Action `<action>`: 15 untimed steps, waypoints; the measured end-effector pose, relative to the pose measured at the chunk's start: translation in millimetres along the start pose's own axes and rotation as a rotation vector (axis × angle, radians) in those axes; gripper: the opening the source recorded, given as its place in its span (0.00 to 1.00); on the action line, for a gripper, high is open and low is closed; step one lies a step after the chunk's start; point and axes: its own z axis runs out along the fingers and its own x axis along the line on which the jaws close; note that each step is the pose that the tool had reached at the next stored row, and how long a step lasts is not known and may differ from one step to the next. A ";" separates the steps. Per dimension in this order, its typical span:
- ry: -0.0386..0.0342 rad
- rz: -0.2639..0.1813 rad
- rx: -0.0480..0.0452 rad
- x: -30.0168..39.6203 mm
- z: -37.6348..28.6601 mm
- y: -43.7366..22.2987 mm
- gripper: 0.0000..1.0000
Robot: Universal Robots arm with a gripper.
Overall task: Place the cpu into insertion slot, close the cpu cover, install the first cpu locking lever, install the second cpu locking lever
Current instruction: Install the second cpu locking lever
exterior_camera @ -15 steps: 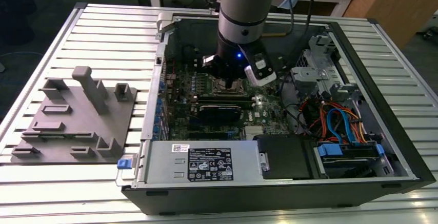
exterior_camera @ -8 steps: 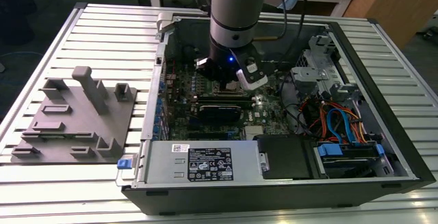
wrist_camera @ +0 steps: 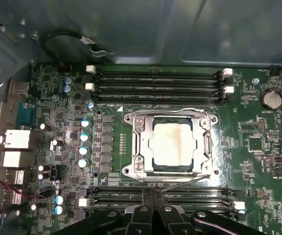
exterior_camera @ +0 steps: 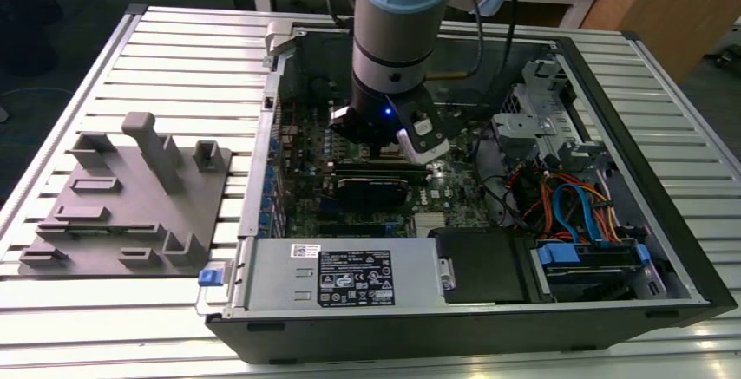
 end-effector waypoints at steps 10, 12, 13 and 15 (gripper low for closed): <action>0.0002 0.001 -0.0349 2.0 7.7 -7.8 0.11; 0.0002 0.001 -0.0379 3.2 9.9 -8.6 0.11; 0.0002 0.001 -0.0393 4.0 11.0 -9.1 0.11; 0.0002 0.001 -0.0419 5.9 13.2 -9.9 0.11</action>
